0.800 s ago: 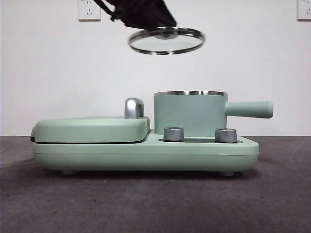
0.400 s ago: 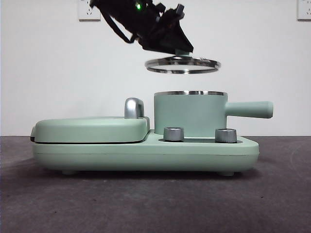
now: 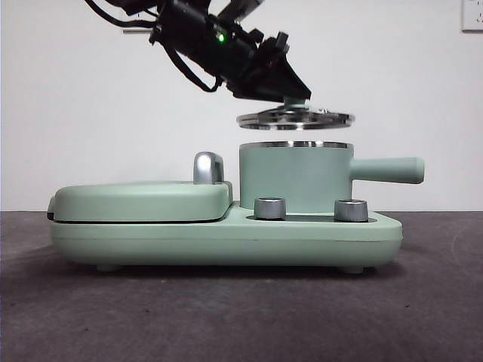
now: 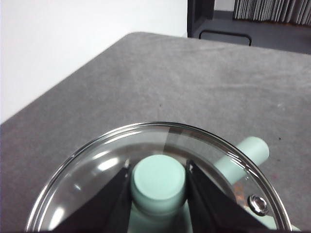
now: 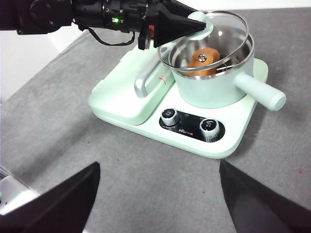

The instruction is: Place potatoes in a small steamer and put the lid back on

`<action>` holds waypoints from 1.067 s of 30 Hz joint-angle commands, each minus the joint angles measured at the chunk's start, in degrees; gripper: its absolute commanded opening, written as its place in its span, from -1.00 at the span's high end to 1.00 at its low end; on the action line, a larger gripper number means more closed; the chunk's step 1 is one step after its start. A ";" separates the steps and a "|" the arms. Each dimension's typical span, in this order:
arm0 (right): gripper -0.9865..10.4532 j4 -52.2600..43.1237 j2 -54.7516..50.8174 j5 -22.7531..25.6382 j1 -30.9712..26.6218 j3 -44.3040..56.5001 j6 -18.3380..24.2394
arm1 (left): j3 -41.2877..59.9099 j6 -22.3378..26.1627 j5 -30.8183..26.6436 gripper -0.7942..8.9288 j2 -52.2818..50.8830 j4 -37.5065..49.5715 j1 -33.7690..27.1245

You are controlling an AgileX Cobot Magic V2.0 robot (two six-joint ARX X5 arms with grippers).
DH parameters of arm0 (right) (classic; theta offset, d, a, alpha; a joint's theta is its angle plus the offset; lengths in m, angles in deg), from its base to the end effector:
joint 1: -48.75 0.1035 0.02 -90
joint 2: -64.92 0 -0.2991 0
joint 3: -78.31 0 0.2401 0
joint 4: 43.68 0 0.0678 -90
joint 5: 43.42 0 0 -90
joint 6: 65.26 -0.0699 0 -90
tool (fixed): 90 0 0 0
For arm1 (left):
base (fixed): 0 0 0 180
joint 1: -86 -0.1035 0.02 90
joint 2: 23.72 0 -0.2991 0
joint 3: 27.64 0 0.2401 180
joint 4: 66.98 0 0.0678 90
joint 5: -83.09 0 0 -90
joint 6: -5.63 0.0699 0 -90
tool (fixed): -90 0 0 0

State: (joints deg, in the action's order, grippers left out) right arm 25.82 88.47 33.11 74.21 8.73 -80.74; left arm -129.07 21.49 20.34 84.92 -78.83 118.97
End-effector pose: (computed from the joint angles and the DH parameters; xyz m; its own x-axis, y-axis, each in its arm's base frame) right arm 0.0265 0.0306 0.3417 0.7053 0.5938 -0.3873 -0.4928 0.8034 0.3342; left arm 0.3824 -0.2862 0.3143 0.4558 -0.8414 -0.2903 0.8895 0.4423 0.1145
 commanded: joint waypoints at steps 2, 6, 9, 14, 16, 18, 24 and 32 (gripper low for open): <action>0.15 -0.50 0.15 0.04 0.28 -0.46 -1.07 | -1.92 1.55 0.44 0.81 1.18 1.86 0.37; 0.15 -0.50 0.15 0.09 0.28 -0.46 -1.33 | -1.92 1.53 0.42 0.81 2.08 2.45 0.20; 0.15 -0.50 0.15 0.07 0.28 -0.46 -1.99 | -1.92 1.46 0.44 0.81 2.93 3.48 0.04; 0.15 -0.52 0.17 0.26 0.28 -0.46 -2.12 | -1.92 0.48 0.39 0.81 3.37 3.63 0.04; 0.15 -0.52 0.17 0.50 0.28 -0.46 -2.14 | -1.97 -1.29 0.35 0.81 3.37 3.67 -0.13; 0.15 -0.52 0.17 0.50 0.28 -0.46 -2.16 | -2.08 -2.89 0.35 0.81 3.37 3.69 -0.42; 0.15 -0.52 0.17 0.50 0.28 -0.46 -2.38 | -2.73 -3.52 0.35 0.81 3.39 3.87 -1.11; 0.15 -0.52 0.17 1.64 0.28 -0.46 -2.58 | -7.13 -4.90 0.46 0.82 4.39 2.29 -1.07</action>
State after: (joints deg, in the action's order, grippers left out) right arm 25.82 88.47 34.64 74.21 8.73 -82.69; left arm -133.83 17.29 20.36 88.07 -78.02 117.42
